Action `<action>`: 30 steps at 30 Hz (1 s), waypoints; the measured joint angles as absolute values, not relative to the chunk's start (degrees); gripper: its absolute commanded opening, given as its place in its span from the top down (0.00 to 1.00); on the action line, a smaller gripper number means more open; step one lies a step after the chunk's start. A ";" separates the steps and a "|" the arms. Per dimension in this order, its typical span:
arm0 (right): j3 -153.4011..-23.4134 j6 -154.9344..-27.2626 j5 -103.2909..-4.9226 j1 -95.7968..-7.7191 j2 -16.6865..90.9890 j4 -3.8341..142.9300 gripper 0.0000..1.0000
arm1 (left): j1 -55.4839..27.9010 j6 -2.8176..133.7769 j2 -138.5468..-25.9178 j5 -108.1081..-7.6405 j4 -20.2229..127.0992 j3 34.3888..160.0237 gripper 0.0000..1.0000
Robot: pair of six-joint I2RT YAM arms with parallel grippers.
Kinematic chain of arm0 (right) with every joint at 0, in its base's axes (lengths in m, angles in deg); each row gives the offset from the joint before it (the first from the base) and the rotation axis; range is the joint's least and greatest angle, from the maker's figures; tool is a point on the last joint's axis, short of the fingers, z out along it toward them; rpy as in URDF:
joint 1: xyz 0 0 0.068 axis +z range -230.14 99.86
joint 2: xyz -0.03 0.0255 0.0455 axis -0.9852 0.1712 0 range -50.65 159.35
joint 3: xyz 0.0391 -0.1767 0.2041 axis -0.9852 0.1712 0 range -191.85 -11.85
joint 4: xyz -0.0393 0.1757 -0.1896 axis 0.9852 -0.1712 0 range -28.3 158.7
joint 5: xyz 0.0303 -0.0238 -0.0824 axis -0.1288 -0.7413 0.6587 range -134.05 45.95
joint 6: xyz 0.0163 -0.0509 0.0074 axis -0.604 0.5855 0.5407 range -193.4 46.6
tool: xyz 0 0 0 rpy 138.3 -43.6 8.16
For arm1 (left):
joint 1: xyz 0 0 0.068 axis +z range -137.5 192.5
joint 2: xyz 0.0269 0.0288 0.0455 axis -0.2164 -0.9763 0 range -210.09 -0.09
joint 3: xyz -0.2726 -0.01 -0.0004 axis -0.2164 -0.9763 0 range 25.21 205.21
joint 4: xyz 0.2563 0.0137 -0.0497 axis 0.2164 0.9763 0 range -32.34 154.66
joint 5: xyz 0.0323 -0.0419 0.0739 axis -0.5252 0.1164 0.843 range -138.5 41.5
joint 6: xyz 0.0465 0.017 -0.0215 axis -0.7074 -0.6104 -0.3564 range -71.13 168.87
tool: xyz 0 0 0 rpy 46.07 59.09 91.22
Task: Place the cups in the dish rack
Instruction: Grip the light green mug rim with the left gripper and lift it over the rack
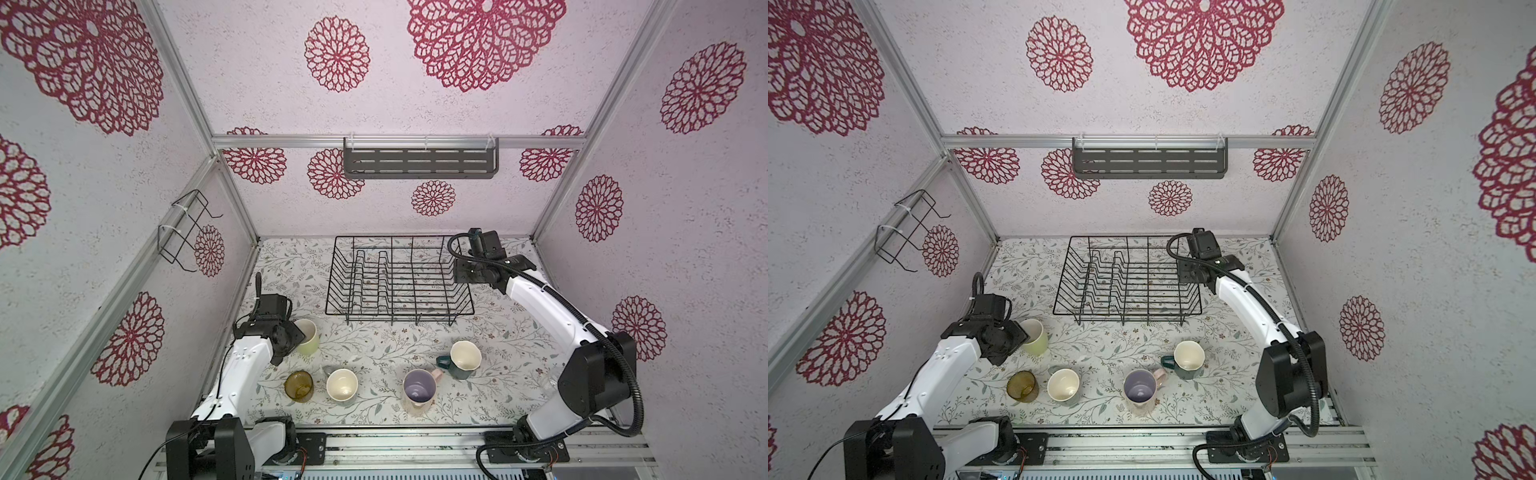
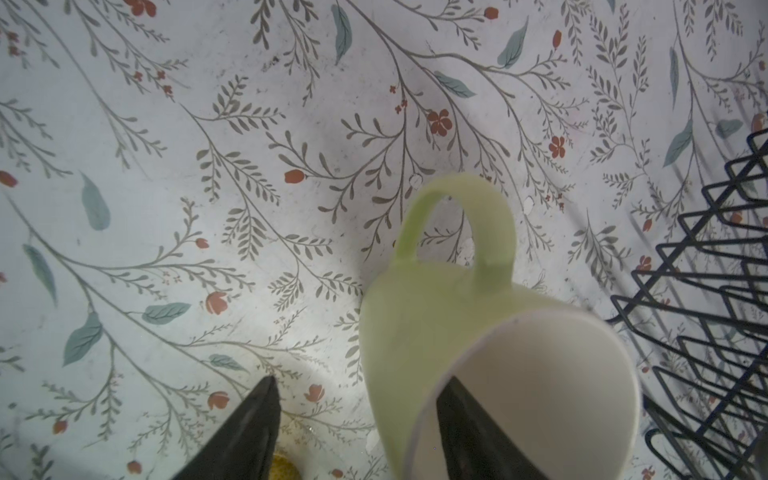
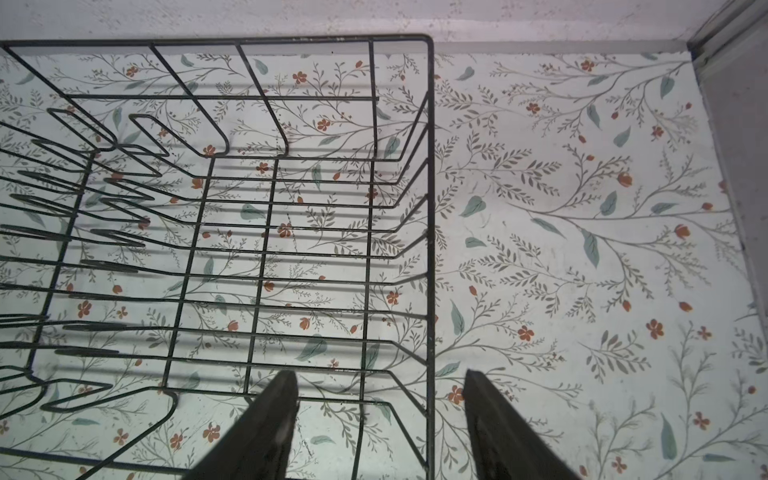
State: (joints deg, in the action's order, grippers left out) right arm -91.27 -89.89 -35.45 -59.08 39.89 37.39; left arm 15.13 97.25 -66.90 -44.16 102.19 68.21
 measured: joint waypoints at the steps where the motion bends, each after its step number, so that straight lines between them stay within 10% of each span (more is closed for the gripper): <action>1: -90.03 -90.28 -35.56 -59.06 39.41 38.07 0.33 | 15.15 97.32 -66.94 -44.16 101.78 67.99 0.45; 13: -78.55 -96.03 -38.58 -58.91 27.52 49.21 0.33 | 15.20 96.44 -67.33 -45.06 100.05 66.83 0.93; 30: -66.29 -99.92 -51.39 -58.91 16.16 65.32 0.11 | 15.39 90.52 -50.02 -48.25 109.19 77.56 1.00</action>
